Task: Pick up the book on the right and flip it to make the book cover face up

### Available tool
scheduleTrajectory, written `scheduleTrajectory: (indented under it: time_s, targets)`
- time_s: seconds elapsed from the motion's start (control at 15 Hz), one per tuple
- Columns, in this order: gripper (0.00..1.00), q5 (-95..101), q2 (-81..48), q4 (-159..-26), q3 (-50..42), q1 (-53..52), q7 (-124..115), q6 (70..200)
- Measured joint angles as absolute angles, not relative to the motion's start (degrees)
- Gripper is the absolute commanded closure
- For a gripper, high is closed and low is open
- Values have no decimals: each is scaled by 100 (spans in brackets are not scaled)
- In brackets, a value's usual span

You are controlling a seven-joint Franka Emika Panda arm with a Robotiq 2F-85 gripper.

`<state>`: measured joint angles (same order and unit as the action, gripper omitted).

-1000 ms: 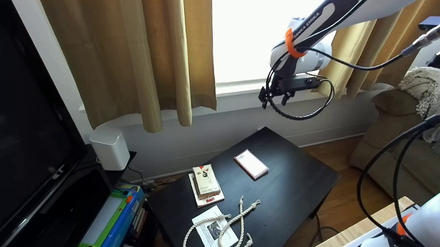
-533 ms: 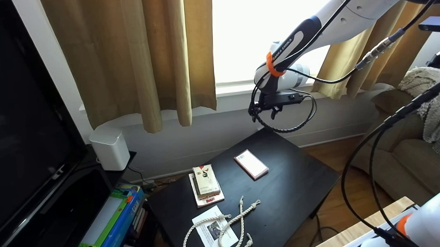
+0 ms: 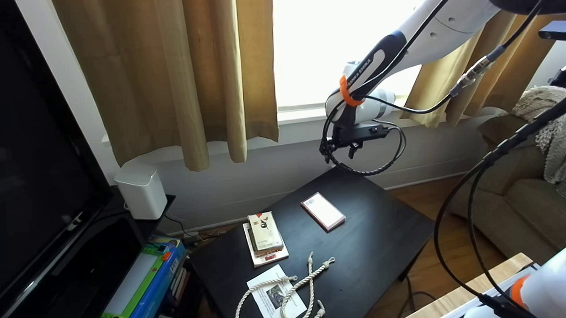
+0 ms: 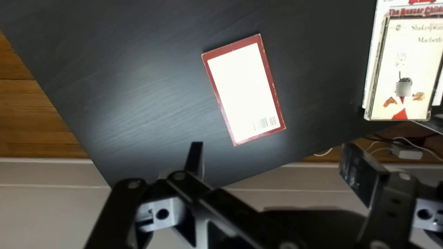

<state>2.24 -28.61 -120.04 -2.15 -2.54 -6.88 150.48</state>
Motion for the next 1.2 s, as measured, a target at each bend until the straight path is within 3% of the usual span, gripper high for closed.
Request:
scheduleTrajectory:
  time_s: [0.73, 1.2]
  targets:
    - [0, 413, -4938, -11004, -294, -552, -606, 15206]
    - [0, 406, -5120, -10790, -293, -546, -549, 15207]
